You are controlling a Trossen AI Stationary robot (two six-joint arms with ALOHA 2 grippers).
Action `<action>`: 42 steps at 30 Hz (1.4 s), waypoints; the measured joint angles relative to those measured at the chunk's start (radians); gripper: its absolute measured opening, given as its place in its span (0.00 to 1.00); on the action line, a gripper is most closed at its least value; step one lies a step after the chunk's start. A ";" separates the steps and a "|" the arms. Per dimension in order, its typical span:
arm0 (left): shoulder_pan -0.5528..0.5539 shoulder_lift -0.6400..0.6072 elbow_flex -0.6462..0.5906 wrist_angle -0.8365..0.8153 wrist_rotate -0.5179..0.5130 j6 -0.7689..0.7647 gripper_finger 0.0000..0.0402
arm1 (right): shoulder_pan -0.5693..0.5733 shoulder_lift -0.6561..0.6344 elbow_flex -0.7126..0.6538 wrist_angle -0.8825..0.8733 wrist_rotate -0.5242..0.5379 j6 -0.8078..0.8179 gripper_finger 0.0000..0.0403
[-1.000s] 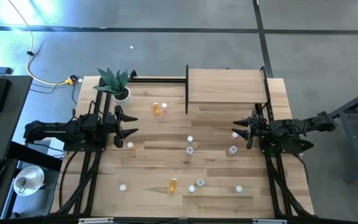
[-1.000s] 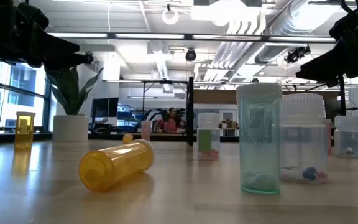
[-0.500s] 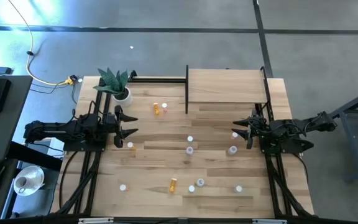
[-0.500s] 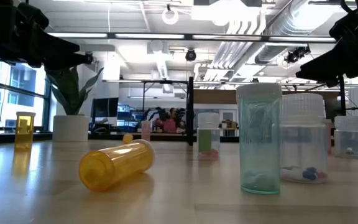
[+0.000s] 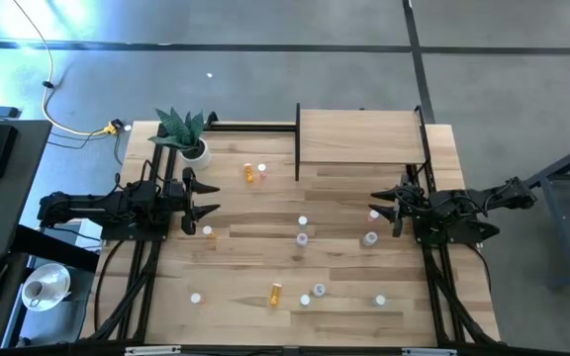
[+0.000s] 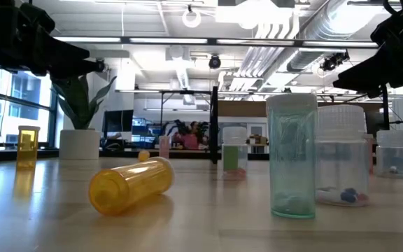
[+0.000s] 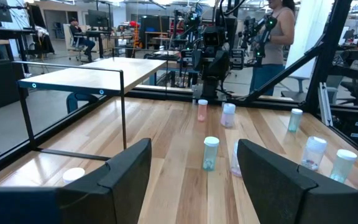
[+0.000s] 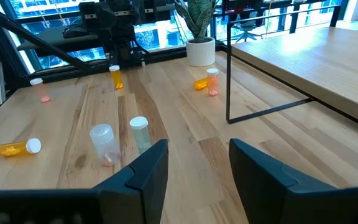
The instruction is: Pick and place medicine bottles onto shelf by color
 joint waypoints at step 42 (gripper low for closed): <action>0.000 0.000 0.000 0.048 0.000 -0.026 0.57 | 0.000 0.000 0.000 0.000 0.000 0.000 0.40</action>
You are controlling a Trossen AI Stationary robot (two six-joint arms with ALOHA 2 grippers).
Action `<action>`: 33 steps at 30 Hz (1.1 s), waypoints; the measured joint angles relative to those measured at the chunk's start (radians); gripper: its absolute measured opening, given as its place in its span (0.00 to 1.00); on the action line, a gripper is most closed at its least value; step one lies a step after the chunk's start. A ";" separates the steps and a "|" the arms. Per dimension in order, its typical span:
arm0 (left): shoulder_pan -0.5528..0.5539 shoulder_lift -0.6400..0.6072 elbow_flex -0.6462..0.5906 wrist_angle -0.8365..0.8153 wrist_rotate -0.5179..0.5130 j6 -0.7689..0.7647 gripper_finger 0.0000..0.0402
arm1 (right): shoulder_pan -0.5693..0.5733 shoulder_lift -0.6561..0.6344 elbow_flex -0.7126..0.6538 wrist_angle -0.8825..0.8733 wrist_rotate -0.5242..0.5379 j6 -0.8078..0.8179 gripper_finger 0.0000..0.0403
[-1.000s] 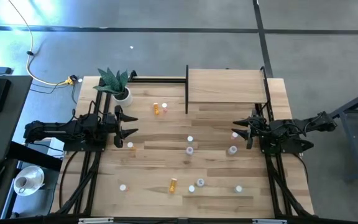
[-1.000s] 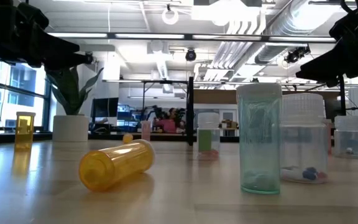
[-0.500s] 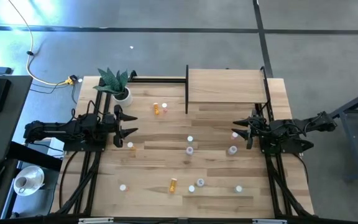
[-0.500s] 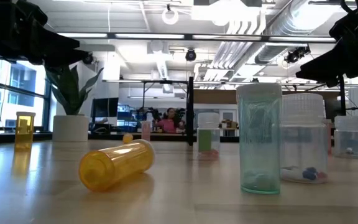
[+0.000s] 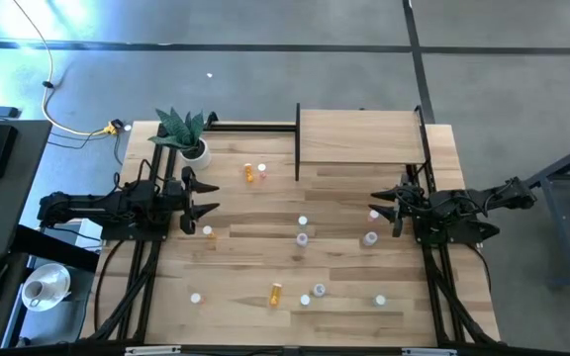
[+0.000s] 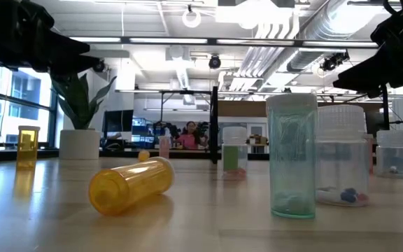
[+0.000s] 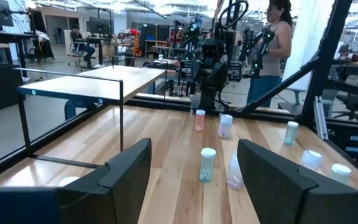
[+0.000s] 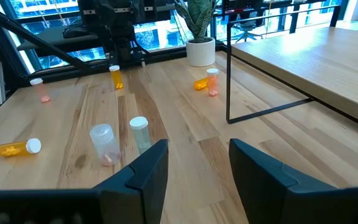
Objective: Pick and place medicine bottles onto shelf by color
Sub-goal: Put the left yellow pill bottle on the shelf
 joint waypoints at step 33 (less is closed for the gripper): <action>0.000 0.438 0.594 -0.671 -0.101 -0.065 0.57 | 0.000 0.000 0.000 0.000 0.000 0.000 0.40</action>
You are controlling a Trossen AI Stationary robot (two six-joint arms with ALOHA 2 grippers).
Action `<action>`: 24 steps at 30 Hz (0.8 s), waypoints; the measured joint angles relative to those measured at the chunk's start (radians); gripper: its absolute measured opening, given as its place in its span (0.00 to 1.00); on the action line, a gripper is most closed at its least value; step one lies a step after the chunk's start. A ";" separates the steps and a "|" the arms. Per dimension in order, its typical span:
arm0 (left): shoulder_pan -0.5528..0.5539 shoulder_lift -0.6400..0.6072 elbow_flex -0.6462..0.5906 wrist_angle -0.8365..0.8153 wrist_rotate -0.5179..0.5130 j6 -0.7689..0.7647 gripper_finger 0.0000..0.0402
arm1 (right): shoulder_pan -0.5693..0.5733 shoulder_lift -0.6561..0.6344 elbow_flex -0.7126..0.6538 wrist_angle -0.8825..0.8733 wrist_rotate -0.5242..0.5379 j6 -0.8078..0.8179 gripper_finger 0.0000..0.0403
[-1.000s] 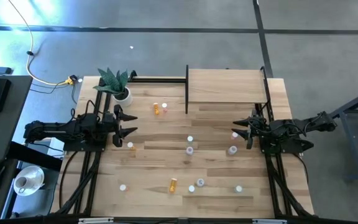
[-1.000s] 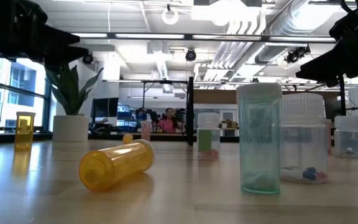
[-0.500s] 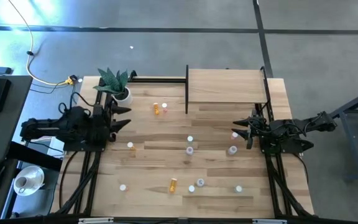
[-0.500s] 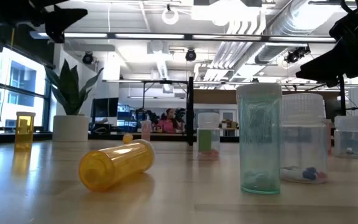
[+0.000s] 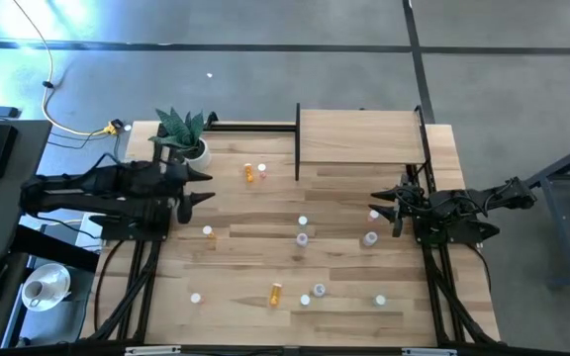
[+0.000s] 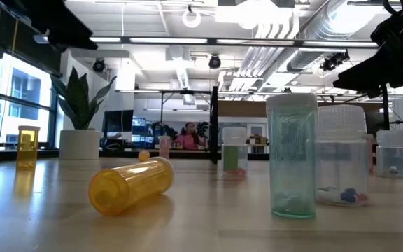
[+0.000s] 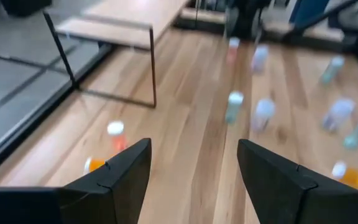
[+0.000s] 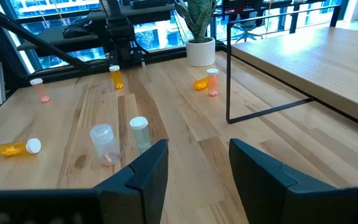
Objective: Pick and place medicine bottles onto shelf by color
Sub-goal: Put the left yellow pill bottle on the shelf
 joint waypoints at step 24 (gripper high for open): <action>-0.129 0.072 -0.003 -0.170 0.022 -0.303 0.57 | 0.000 0.000 0.000 0.000 0.000 0.000 0.40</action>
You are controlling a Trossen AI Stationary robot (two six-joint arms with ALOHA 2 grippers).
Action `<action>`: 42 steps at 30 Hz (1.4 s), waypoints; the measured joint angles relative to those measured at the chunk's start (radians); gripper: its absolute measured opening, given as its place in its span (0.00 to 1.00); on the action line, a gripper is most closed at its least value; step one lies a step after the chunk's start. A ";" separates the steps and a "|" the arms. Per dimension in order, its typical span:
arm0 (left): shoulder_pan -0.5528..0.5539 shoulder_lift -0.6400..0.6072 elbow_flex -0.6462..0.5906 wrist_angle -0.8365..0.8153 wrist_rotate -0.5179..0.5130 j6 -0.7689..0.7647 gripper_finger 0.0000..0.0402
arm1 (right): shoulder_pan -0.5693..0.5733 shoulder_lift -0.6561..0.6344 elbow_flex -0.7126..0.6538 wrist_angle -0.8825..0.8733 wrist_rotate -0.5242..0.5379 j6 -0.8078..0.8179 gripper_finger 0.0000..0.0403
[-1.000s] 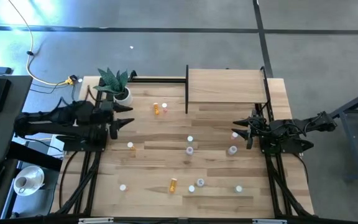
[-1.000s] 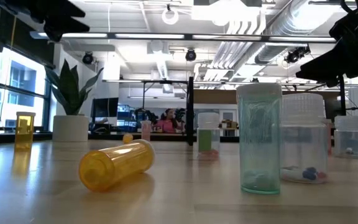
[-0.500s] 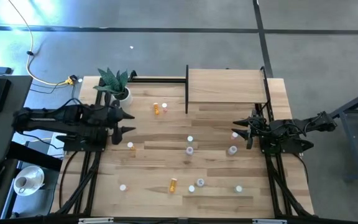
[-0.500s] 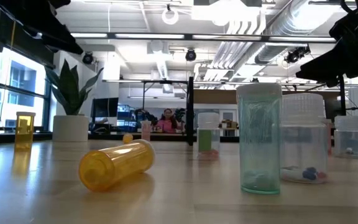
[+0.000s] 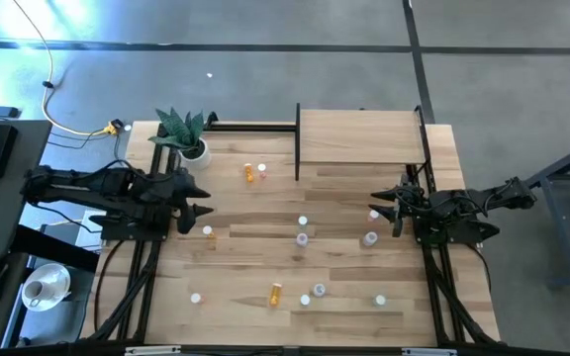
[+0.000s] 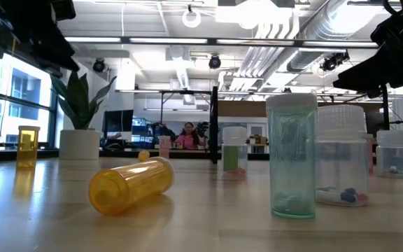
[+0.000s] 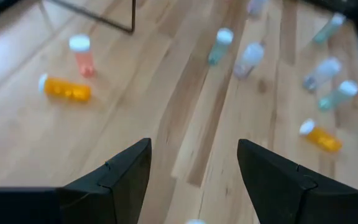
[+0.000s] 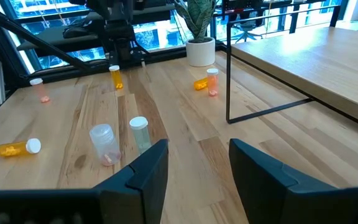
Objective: Pick and place medicine bottles onto shelf by color
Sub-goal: Put the left yellow pill bottle on the shelf
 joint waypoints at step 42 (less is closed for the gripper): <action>-0.575 0.521 0.000 -0.137 -0.246 -0.805 0.57 | 0.000 0.000 0.000 0.000 0.000 0.000 0.40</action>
